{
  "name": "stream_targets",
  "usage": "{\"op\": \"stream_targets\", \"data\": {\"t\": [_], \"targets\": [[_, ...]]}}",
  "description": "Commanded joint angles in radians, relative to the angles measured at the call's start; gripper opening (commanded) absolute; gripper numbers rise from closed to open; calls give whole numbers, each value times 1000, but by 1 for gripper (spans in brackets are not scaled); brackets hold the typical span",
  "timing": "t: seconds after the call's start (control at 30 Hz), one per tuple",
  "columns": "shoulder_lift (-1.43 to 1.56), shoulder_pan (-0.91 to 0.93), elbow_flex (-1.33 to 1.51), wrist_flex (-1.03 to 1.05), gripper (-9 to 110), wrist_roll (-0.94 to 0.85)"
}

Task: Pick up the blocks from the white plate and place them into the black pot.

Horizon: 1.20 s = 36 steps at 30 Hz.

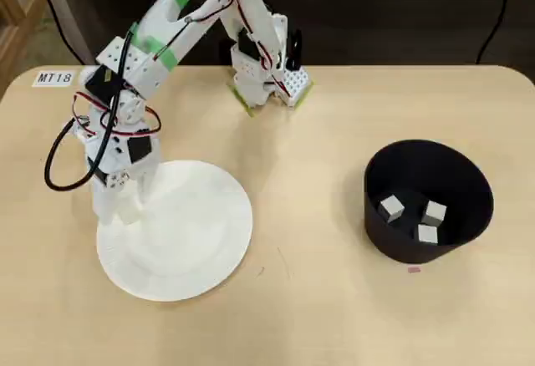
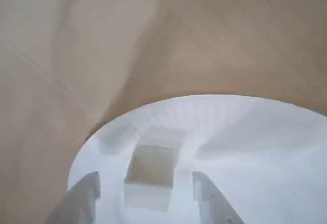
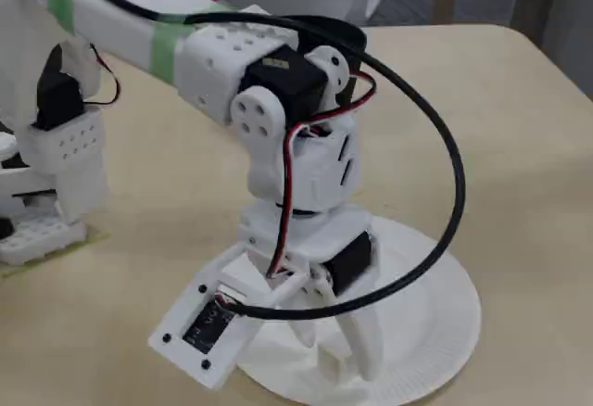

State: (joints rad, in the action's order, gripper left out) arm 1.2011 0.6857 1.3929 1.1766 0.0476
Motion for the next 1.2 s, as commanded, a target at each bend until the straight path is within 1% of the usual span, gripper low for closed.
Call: {"op": "stream_targets", "data": {"t": [0.0,0.07,0.1,0.17,0.2,0.37,0.57,0.7,0.87,0.97,1.07,1.17], "targets": [[-12,-9,-71,18,22,6],[-20,-9,-80,18,17,8],[-23,-9,-80,12,13,12],[-31,-6,-91,8,1,26],[-38,-6,-100,8,-2,29],[-17,-31,-110,-5,-2,-14],[201,-163,-101,-75,-2,-107],[426,-308,-31,-115,-2,-141],[813,-551,285,-268,-2,-133],[988,-723,436,-314,-2,-110],[1089,-923,549,-385,-2,-100],[1104,-1106,630,-465,-2,-106]]}}
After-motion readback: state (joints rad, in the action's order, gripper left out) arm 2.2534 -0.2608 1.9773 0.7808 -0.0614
